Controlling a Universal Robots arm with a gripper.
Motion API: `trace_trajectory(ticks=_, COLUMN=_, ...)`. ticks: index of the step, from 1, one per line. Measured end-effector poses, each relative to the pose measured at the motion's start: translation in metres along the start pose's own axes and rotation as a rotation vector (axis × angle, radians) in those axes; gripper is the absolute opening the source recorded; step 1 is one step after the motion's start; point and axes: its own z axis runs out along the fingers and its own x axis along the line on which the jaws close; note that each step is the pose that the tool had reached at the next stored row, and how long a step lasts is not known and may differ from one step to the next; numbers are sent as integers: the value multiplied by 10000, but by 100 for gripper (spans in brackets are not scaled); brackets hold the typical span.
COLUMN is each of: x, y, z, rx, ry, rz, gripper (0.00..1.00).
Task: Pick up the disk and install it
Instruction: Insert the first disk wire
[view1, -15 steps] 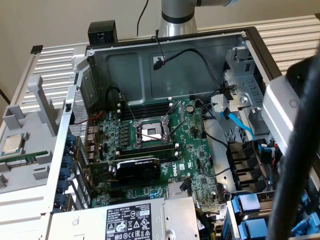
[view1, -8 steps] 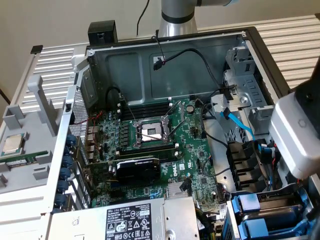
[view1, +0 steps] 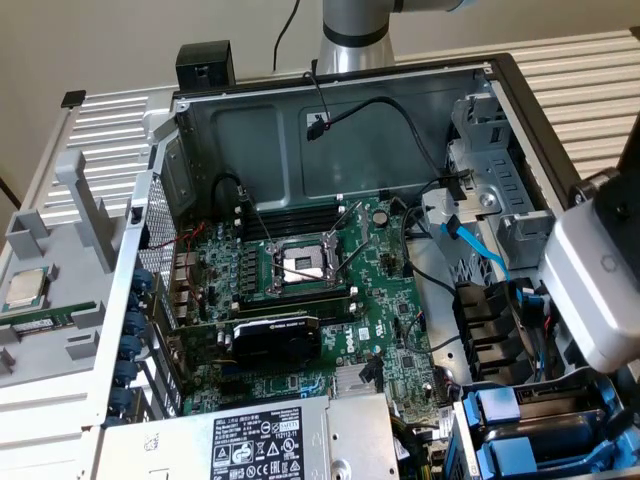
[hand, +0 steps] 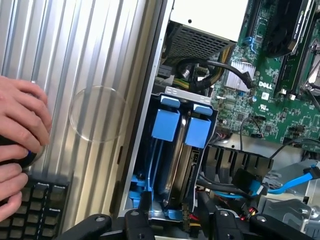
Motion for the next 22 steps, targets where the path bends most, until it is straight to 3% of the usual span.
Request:
trace_trajectory(ticks=5, x=13, y=-14, z=19, rx=-2, ry=-278, rz=-106, gripper=49)
trace_trajectory(ticks=10, x=54, y=-15, z=32, rx=-127, ry=-411, rz=-95, gripper=49)
trace_trajectory(ticks=14, x=57, y=-16, z=39, rx=-114, ry=-562, rz=-116, gripper=49)
trace_trajectory(ticks=22, x=63, y=-33, z=48, rx=-175, ry=-608, rz=-219, gripper=47)
